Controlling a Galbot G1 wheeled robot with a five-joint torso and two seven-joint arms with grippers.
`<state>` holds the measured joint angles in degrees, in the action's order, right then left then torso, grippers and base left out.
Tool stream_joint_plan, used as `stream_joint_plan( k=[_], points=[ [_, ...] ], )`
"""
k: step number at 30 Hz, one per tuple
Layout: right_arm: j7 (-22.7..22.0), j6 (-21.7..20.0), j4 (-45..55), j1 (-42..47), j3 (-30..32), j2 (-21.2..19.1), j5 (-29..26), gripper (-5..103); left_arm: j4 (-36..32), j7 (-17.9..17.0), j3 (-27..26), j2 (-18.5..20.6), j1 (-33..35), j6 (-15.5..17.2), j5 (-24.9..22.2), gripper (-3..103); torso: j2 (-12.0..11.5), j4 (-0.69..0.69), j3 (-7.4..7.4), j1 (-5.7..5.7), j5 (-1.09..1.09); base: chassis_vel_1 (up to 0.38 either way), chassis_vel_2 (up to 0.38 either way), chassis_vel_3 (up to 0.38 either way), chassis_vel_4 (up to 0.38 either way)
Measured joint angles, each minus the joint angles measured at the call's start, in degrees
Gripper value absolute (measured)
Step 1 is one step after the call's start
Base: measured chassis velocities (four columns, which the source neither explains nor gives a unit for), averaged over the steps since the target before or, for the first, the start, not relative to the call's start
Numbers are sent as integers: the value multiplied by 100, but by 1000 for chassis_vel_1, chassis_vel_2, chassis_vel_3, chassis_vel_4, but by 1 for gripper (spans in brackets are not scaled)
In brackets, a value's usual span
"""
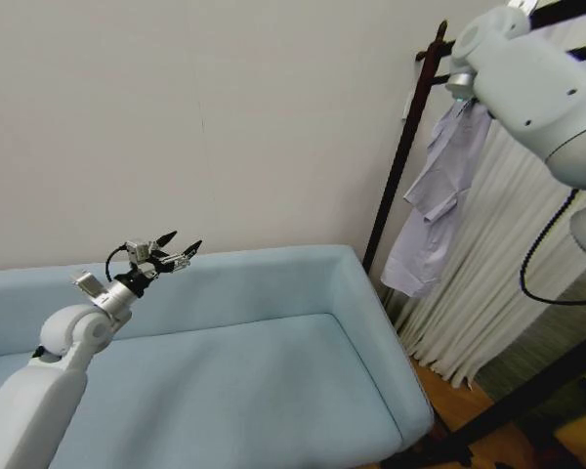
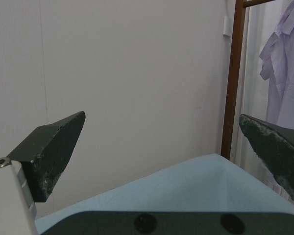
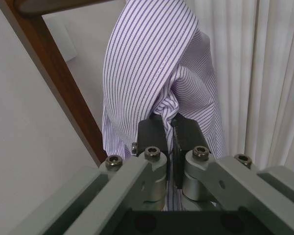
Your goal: Pick up the clothes from the sofa and hang them on the clothes hanger.
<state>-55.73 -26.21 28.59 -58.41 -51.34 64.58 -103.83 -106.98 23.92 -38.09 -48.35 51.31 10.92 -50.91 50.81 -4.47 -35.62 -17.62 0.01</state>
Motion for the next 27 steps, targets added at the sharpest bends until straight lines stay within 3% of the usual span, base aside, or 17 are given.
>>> stream_joint_plan(
  k=[8, 25, 27],
  points=[
    [-83, 79, -7, 130, 309, 12, 105, 2, -15, 0, -65, 23, 39, 2, -13, 100, 0, 0, 0, 0, 0, 0, 0, 0, 0],
    [-119, 127, 399, 253, 228, -201, 153, 1, -46, 5, -115, 128, 52, 6, -98, 100, 0, 0, 0, 0, 0, 0, 0, 0, 0],
    [-92, 123, 411, 254, 228, -210, 153, 7, -46, 11, -129, 147, 56, 6, -111, 100, 0, 0, 0, -1, 0, 0, 0, 0, 0]
  ],
)
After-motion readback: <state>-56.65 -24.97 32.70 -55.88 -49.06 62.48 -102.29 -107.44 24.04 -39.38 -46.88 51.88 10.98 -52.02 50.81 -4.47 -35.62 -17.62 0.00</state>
